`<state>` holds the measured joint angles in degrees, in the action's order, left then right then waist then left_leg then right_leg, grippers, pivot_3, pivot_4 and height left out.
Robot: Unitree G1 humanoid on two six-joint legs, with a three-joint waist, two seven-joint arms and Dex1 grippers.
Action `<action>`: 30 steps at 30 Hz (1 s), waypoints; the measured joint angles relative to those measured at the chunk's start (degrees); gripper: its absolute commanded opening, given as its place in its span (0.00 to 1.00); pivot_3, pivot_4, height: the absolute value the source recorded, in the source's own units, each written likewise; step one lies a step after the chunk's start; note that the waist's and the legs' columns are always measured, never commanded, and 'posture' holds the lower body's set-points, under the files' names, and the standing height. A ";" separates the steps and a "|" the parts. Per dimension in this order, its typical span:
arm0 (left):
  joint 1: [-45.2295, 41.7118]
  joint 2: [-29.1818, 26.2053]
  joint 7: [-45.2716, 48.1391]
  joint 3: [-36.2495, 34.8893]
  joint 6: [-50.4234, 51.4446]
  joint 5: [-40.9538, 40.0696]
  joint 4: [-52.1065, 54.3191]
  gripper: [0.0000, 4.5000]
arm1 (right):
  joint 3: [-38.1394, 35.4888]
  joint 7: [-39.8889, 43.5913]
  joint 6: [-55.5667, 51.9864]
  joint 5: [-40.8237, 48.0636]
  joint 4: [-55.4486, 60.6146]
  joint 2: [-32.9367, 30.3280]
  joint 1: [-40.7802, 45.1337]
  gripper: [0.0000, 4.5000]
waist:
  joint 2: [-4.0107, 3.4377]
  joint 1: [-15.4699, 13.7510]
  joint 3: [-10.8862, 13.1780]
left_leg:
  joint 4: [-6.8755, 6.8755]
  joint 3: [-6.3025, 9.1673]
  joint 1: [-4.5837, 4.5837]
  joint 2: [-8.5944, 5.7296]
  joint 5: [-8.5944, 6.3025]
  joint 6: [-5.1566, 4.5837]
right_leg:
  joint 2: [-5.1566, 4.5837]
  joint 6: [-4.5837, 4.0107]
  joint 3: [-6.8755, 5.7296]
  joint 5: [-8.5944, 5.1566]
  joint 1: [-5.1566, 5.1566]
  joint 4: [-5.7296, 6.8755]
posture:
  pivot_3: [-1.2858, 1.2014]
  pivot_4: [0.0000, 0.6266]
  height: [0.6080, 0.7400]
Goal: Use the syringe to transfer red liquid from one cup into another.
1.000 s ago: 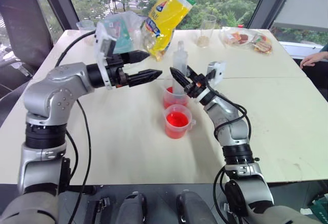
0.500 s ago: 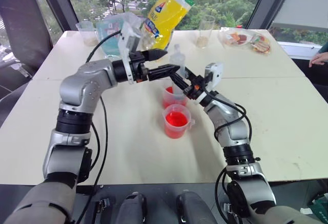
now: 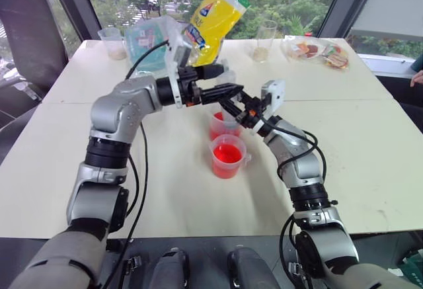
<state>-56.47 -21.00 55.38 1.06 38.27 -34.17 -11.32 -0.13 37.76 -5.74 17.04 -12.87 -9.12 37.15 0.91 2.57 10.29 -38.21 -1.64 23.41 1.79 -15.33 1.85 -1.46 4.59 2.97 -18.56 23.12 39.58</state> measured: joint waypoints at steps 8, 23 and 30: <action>-0.84 1.24 -0.87 -0.74 -2.28 1.79 -4.21 0.38 | 0.67 1.80 0.10 -0.64 -0.21 -1.27 0.16 0.31 | 0.01 0.01 -0.01 | 0.00 0.01 -0.06 0.00 0.00 0.00 | 0.01 0.00 0.00 0.00 -0.07 0.00 | 0.52 0.24 1.00; -1.74 0.95 -0.73 -1.59 -4.01 5.09 -6.85 0.01 | 1.85 3.69 -0.80 -1.86 -1.27 -2.93 1.86 0.31 | 0.02 -0.05 -0.01 | -0.01 0.01 -0.06 -0.01 0.00 0.00 | 0.00 0.00 -0.01 0.00 -0.08 -0.01 | 0.52 0.24 1.00; -2.66 0.30 -0.36 -1.61 -4.08 5.40 -8.56 0.01 | 2.05 4.21 -2.35 -2.15 -1.31 -3.31 2.56 0.31 | 0.02 -0.03 -0.01 | -0.01 0.02 -0.05 -0.01 0.00 0.00 | 0.00 0.00 -0.01 0.00 -0.08 0.00 | 0.52 0.24 1.00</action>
<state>-59.13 -20.70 55.02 -0.55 34.19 -28.78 -19.87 1.93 41.97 -8.09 14.89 -14.18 -12.44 39.71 0.93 2.54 10.28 -38.22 -1.61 23.35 1.78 -15.33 1.85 -1.46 4.59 2.95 -18.56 23.03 39.57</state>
